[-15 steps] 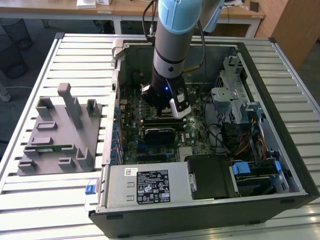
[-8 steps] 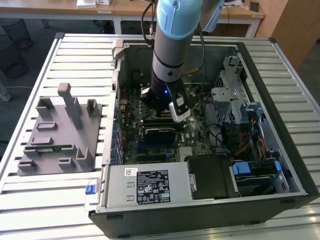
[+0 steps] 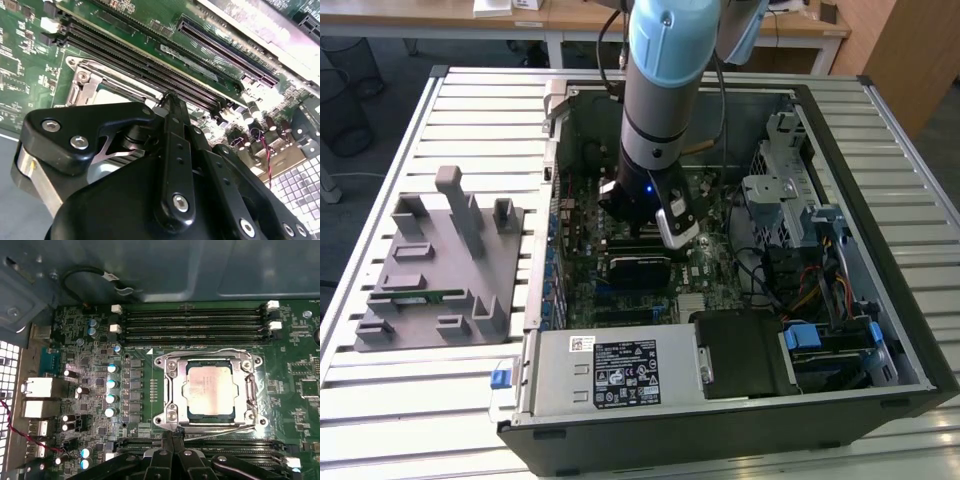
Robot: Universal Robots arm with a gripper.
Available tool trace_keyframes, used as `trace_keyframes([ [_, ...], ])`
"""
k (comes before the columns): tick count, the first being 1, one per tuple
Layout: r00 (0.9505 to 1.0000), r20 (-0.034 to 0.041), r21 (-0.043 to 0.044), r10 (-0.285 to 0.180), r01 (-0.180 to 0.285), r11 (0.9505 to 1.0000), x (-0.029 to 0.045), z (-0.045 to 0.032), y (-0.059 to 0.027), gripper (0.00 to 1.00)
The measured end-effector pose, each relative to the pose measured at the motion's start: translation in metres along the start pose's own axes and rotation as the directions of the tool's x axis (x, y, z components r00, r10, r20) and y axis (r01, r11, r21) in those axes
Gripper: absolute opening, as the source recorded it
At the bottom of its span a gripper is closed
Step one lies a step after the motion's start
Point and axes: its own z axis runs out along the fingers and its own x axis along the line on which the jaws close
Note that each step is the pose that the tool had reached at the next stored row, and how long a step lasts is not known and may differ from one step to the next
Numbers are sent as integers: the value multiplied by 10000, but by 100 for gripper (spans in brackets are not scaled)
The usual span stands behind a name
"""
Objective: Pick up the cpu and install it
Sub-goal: 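Install the second cpu locking lever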
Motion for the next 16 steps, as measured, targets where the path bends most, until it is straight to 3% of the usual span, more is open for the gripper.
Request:
trace_keyframes([
  [5, 9999, 9, -172, -151, 151, 9997, 24, 31, -8, 11],
  [16, 9996, 17, -397, -288, 289, 9988, 25, 79, -49, 11],
])
